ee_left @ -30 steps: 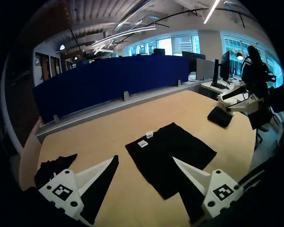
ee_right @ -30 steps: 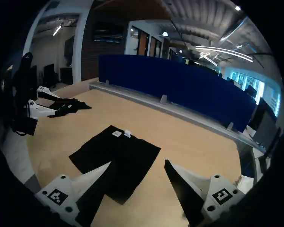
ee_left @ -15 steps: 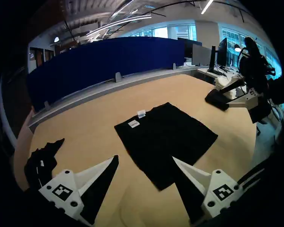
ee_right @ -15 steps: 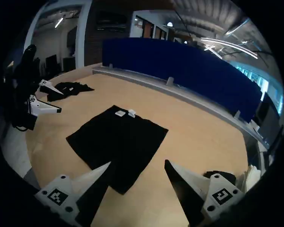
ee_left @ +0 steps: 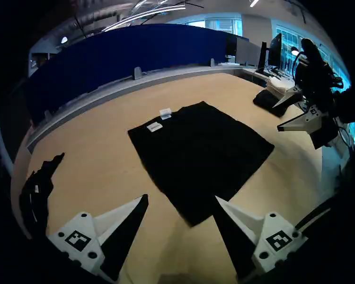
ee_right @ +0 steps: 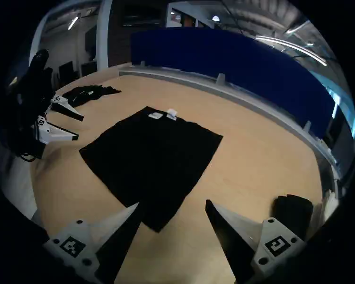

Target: Fold towel

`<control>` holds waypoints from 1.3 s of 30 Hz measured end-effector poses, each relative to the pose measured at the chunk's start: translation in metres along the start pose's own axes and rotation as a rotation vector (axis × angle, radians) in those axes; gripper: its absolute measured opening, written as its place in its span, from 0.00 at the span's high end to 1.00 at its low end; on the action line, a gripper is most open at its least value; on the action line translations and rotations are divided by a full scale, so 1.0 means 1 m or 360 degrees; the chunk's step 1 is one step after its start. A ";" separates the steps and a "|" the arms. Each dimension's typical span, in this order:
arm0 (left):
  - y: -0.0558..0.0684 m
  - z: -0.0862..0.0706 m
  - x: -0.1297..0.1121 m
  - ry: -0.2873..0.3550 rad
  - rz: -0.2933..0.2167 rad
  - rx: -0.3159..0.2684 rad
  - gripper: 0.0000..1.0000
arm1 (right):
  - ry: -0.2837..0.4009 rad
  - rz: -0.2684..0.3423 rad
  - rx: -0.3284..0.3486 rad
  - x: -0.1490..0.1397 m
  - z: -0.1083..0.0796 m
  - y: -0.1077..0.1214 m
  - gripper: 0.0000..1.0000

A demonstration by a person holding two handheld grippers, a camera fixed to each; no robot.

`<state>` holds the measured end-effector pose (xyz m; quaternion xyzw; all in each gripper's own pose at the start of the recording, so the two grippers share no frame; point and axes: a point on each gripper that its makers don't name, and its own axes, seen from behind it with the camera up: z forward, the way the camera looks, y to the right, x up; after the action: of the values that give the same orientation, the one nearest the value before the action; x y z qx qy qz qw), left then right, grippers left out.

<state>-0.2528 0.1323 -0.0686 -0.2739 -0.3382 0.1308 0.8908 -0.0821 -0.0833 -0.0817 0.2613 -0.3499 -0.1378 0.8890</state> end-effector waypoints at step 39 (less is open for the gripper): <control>0.024 0.020 -0.049 -0.0224 0.0015 -0.0078 0.18 | -0.0159 -0.0046 0.0079 -0.056 0.027 -0.019 0.15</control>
<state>-0.3031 0.1393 -0.0959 -0.2874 -0.4019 0.1456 0.8571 -0.1418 -0.0849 -0.1062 0.2811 -0.3933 -0.1549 0.8616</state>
